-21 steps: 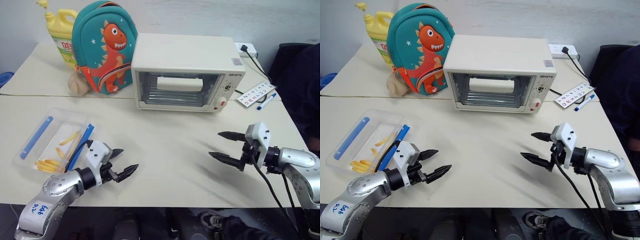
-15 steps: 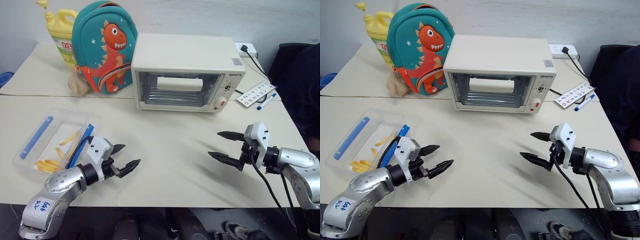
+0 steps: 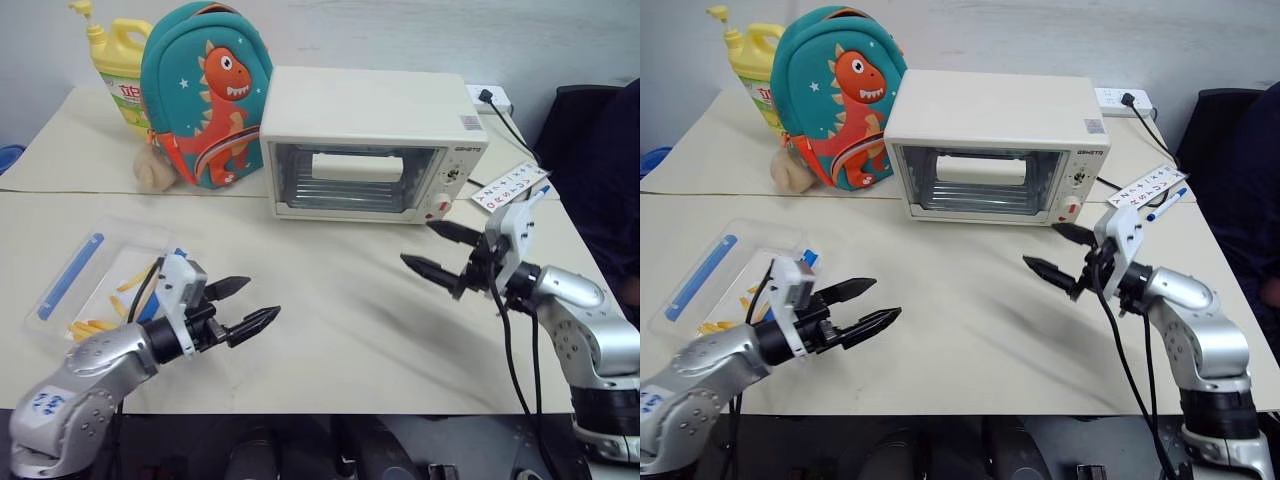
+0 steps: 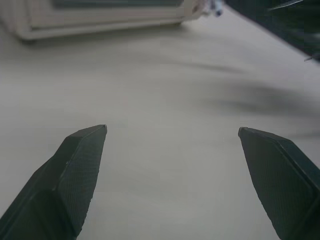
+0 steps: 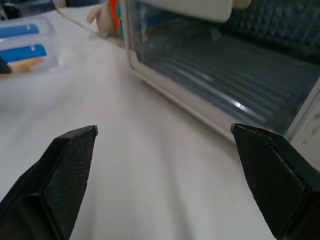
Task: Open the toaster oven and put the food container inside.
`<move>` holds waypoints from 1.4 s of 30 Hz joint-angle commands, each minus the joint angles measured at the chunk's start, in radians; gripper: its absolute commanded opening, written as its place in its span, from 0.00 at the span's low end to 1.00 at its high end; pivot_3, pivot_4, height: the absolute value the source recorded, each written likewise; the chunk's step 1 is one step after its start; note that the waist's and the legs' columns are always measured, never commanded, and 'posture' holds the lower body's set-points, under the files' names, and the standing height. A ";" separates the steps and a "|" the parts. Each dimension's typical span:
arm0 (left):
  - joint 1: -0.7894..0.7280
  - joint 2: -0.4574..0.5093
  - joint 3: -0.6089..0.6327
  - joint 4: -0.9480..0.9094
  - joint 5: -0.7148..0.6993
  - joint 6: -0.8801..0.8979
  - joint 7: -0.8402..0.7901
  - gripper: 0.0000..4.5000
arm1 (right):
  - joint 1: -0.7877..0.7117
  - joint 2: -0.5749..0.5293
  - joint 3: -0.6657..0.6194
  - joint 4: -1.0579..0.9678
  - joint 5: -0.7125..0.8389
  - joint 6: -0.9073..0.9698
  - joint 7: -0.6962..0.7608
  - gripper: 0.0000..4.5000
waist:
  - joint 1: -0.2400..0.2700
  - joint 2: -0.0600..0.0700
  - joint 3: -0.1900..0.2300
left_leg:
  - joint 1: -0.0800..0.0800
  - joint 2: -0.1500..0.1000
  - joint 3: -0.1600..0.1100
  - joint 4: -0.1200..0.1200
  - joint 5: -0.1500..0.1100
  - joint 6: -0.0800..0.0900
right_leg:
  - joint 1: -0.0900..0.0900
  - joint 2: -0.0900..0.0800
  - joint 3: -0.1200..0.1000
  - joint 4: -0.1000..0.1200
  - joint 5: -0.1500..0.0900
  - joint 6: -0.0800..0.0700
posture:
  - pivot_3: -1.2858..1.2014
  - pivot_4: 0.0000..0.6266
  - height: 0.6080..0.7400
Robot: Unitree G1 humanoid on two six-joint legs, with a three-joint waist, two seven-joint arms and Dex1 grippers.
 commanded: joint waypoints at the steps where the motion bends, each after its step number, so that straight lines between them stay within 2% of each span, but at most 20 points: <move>1: -0.065 0.080 0.139 -0.033 -0.197 0.036 -0.018 1.00 | -0.104 0.032 -0.007 0.070 0.008 -0.009 -0.022 0.99 | 0.000 0.000 0.000 | 0.000 0.000 0.000 0.000 0.000 0.000 | 0.000 0.000 0.000 0.000 0.000 0.000 | 0.52 0.24 1.00; 5: -0.150 0.208 0.213 0.013 -0.305 0.061 -0.043 1.00 | -0.225 0.073 0.028 0.193 -0.032 -0.034 -0.024 0.99 | 0.000 0.000 0.000 | 0.000 0.000 0.000 0.001 0.000 0.000 | 0.000 0.000 0.000 0.000 0.000 0.000 | 0.52 0.24 1.00; 10: -0.214 0.322 0.216 0.053 -0.299 0.053 -0.087 1.00 | -0.326 0.113 0.073 0.304 -0.077 -0.078 0.003 0.99 | -0.002 0.002 0.001 | -0.001 0.000 0.001 0.000 0.002 -0.003 | -0.001 0.000 0.000 -0.001 0.000 0.000 | 0.52 0.24 1.00; 15: -0.287 0.339 0.162 0.094 -0.265 0.052 -0.042 1.00 | -0.374 0.148 0.105 0.317 -0.073 -0.106 0.071 0.99 | -0.002 0.003 0.002 | -0.001 0.000 0.001 0.000 0.002 -0.003 | -0.001 0.000 0.000 -0.001 0.000 0.000 | 0.52 0.24 1.00; 20: -0.349 0.329 0.072 0.146 -0.186 0.024 -0.034 1.00 | -0.327 0.147 0.133 0.205 -0.027 -0.069 0.158 0.99 | 0.000 0.003 0.002 | -0.001 0.000 0.001 0.000 0.002 -0.003 | -0.001 0.000 0.000 -0.001 0.000 0.000 | 0.52 0.24 1.00; 21: -0.403 0.316 0.038 0.204 -0.152 0.031 0.006 1.00 | -0.304 0.143 0.136 0.177 -0.024 -0.065 0.167 0.99 | -0.002 0.003 0.002 | -0.001 0.000 0.001 0.000 0.002 -0.003 | -0.001 0.000 0.000 -0.001 0.000 0.000 | 0.52 0.24 1.00; 25: -0.602 0.281 -0.071 0.396 -0.042 0.035 0.048 0.79 | -0.231 0.134 0.133 0.084 -0.010 -0.042 0.168 1.00 | -0.001 0.003 0.002 | -0.001 0.000 0.000 0.000 0.002 -0.003 | -0.002 0.001 -0.001 0.000 0.000 0.000 | 0.52 0.24 1.00; 29: -0.776 0.247 -0.208 0.531 0.083 -0.015 -0.036 0.51 | -0.161 0.128 0.133 0.017 -0.005 -0.030 0.154 1.00 | 0.000 0.003 0.002 | -0.003 0.000 0.002 0.000 0.004 -0.007 | -0.004 0.001 0.000 0.001 0.000 0.000 | 0.52 0.24 1.00; 36: -1.041 0.127 -0.421 0.846 0.305 -0.153 -0.239 0.02 | -0.072 0.145 0.125 -0.080 0.005 -0.021 0.094 1.00 | 0.004 0.003 0.002 | -0.007 0.000 0.005 0.001 0.004 -0.008 | -0.011 0.002 0.001 0.002 -0.001 0.000 | 0.52 0.24 1.00; 42: -1.090 0.092 -0.515 0.931 0.405 -0.235 -0.457 0.01 | -0.020 0.151 0.108 -0.131 -0.002 -0.020 0.025 1.00 | 0.002 0.003 0.002 | -0.011 0.000 0.007 0.001 0.005 -0.009 | -0.016 0.002 0.003 0.004 -0.001 0.000 | 0.52 0.24 1.00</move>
